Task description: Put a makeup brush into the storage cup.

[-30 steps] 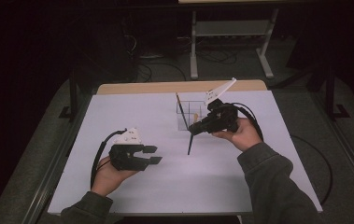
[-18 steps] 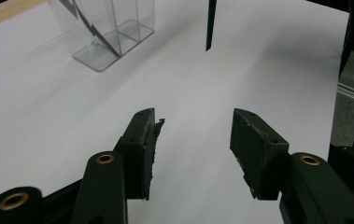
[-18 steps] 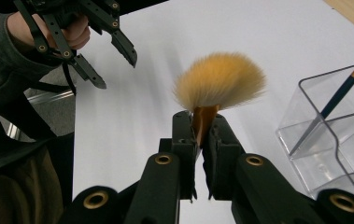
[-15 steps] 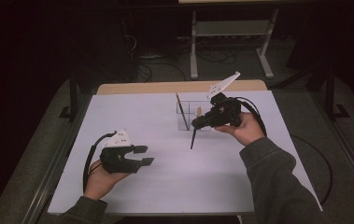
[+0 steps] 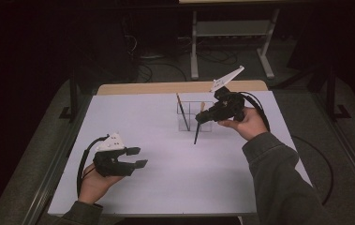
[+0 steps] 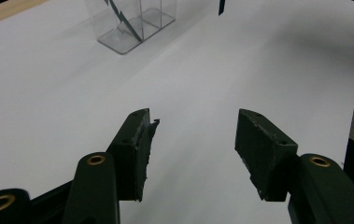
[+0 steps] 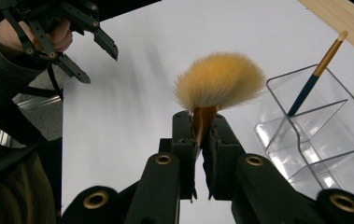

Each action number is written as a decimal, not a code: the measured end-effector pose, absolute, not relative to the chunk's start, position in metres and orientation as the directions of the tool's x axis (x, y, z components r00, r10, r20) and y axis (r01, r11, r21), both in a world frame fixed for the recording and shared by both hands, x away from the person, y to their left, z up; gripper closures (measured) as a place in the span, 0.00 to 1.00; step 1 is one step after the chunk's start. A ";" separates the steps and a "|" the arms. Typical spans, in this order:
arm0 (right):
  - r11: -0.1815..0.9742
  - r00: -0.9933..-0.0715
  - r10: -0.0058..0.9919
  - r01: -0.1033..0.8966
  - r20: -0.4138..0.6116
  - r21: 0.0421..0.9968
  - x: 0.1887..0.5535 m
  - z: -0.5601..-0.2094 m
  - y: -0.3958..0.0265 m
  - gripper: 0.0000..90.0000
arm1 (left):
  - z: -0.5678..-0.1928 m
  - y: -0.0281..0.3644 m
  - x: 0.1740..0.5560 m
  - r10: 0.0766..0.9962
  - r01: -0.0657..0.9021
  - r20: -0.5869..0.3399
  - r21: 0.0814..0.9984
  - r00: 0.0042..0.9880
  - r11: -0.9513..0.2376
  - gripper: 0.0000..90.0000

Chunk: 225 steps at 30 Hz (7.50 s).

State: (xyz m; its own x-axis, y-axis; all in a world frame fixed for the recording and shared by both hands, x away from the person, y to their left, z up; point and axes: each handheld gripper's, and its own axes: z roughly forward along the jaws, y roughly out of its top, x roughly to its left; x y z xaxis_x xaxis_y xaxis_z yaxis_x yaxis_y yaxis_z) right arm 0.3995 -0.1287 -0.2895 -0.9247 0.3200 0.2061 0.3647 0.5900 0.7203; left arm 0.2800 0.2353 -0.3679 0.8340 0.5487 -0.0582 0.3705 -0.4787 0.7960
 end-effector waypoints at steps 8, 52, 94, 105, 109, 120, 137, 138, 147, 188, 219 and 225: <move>0.594 -0.923 0.332 0.363 0.192 0.718 0.406 -0.282 -0.131 0.92 | -0.372 0.241 0.279 0.568 0.378 -0.048 0.792 0.821 -0.479 0.46; 0.591 -0.898 0.416 0.386 0.142 0.709 0.462 -0.241 -0.138 0.92 | -0.379 0.261 0.276 0.609 0.407 -0.060 0.795 0.791 -0.450 0.39; 0.578 -0.858 0.495 0.445 0.139 0.684 0.503 -0.241 -0.127 0.92 | -0.378 0.270 0.276 0.614 0.401 -0.057 0.803 0.787 -0.440 0.37; 0.591 -0.857 0.497 0.448 0.134 0.671 0.505 -0.250 -0.120 0.92 | -0.377 0.271 0.275 0.623 0.403 -0.059 0.808 0.780 -0.429 0.37; 0.593 -0.856 0.501 0.448 0.129 0.669 0.505 -0.254 -0.120 0.92 | -0.376 0.271 0.274 0.626 0.404 -0.057 0.808 0.778 -0.428 0.36; 0.584 -0.851 0.508 0.454 0.134 0.672 0.505 -0.259 -0.120 0.92 | -0.376 0.271 0.274 0.625 0.402 -0.052 0.806 0.779 -0.435 0.36; 0.572 -0.837 0.526 0.479 0.150 0.666 0.506 -0.274 -0.120 0.92 | -0.377 0.271 0.274 0.627 0.405 -0.056 0.806 0.777 -0.430 0.34; 0.569 -0.836 0.526 0.481 0.155 0.667 0.506 -0.274 -0.120 0.92 | -0.377 0.272 0.274 0.626 0.404 -0.055 0.807 0.778 -0.432 0.34; 0.574 -0.830 0.537 0.493 0.154 0.654 0.506 -0.283 -0.118 0.92 | -0.377 0.272 0.274 0.624 0.404 -0.053 0.804 0.780 -0.437 0.34; 0.536 -0.808 0.552 0.533 0.205 0.655 0.496 -0.315 -0.121 0.92 | -0.380 0.268 0.275 0.616 0.406 -0.053 0.795 0.786 -0.450 0.33; 0.555 -0.801 0.561 0.551 0.209 0.623 0.493 -0.349 -0.121 0.91 | -0.381 0.270 0.276 0.618 0.413 -0.067 0.799 0.784 -0.437 0.32; 0.554 -0.798 0.569 0.551 0.200 0.624 0.492 -0.347 -0.122 0.87 | -0.381 0.269 0.276 0.616 0.411 -0.061 0.796 0.785 -0.445 0.33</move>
